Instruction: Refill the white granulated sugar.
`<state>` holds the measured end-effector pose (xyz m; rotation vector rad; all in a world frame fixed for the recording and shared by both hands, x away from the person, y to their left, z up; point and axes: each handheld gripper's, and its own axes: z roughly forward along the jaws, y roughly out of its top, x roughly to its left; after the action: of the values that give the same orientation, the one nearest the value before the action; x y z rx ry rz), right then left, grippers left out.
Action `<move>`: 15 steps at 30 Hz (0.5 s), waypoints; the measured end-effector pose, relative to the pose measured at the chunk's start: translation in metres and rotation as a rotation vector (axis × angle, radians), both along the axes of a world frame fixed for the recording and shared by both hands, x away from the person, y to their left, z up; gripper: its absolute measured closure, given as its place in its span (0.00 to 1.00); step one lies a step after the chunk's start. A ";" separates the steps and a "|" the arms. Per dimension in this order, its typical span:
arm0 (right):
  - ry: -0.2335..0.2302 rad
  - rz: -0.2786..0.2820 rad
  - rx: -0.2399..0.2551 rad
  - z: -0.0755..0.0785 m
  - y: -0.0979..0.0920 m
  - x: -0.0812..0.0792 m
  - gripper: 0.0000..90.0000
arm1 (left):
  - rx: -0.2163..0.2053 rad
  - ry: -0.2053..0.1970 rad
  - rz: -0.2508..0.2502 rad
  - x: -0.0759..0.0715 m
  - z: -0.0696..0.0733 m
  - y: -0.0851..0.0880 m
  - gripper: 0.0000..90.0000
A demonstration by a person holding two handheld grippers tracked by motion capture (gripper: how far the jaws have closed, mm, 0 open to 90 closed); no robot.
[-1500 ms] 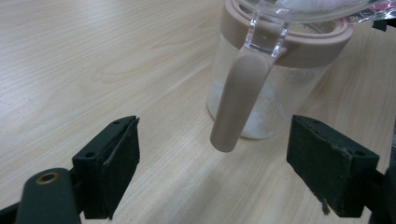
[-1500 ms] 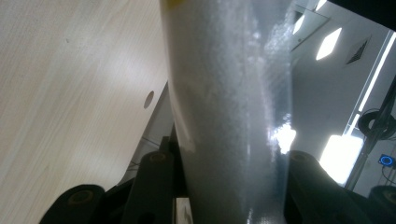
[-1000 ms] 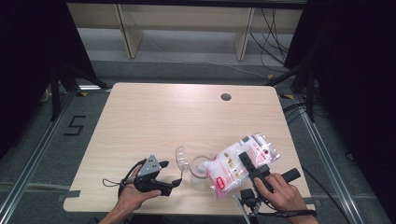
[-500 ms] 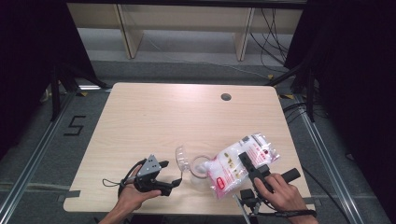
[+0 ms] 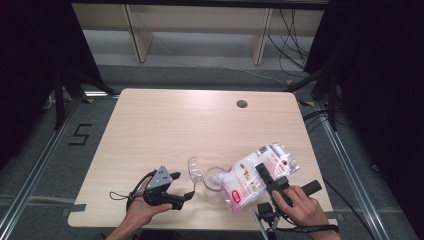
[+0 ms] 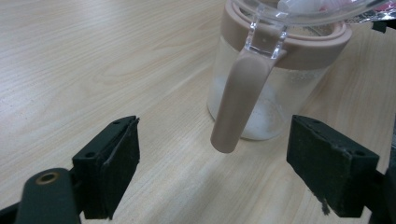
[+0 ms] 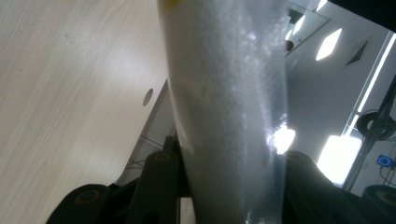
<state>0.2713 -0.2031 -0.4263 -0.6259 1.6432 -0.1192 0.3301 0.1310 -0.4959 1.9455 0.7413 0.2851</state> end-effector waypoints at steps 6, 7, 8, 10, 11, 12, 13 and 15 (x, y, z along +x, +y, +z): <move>-0.003 -0.008 0.009 0.000 -0.001 0.000 0.79 | -0.010 0.015 0.010 -0.001 0.000 -0.001 0.19; -0.003 -0.006 0.005 0.000 -0.001 0.000 0.79 | 0.002 0.011 0.010 0.000 0.000 0.000 0.19; -0.004 -0.005 0.005 0.000 -0.001 0.000 0.79 | -0.002 0.010 0.009 0.000 0.000 0.000 0.19; 0.001 -0.015 0.017 0.000 -0.001 -0.001 0.79 | 0.018 0.007 0.006 0.000 0.000 0.001 0.19; 0.002 -0.018 0.020 0.000 -0.001 -0.001 0.79 | 0.019 0.007 0.006 0.000 0.000 0.001 0.19; 0.002 -0.021 0.025 0.000 -0.001 -0.001 0.79 | -0.005 0.012 0.010 0.000 0.000 0.000 0.19; 0.002 -0.021 0.026 0.000 -0.001 -0.001 0.79 | -0.010 0.014 0.010 -0.001 0.000 -0.001 0.19; 0.002 -0.022 0.027 0.000 -0.001 -0.002 0.80 | -0.012 0.013 0.011 0.000 -0.001 -0.001 0.19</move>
<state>0.2698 -0.2044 -0.4265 -0.5879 1.6509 -0.1126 0.3296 0.1299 -0.4966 1.9341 0.7607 0.2735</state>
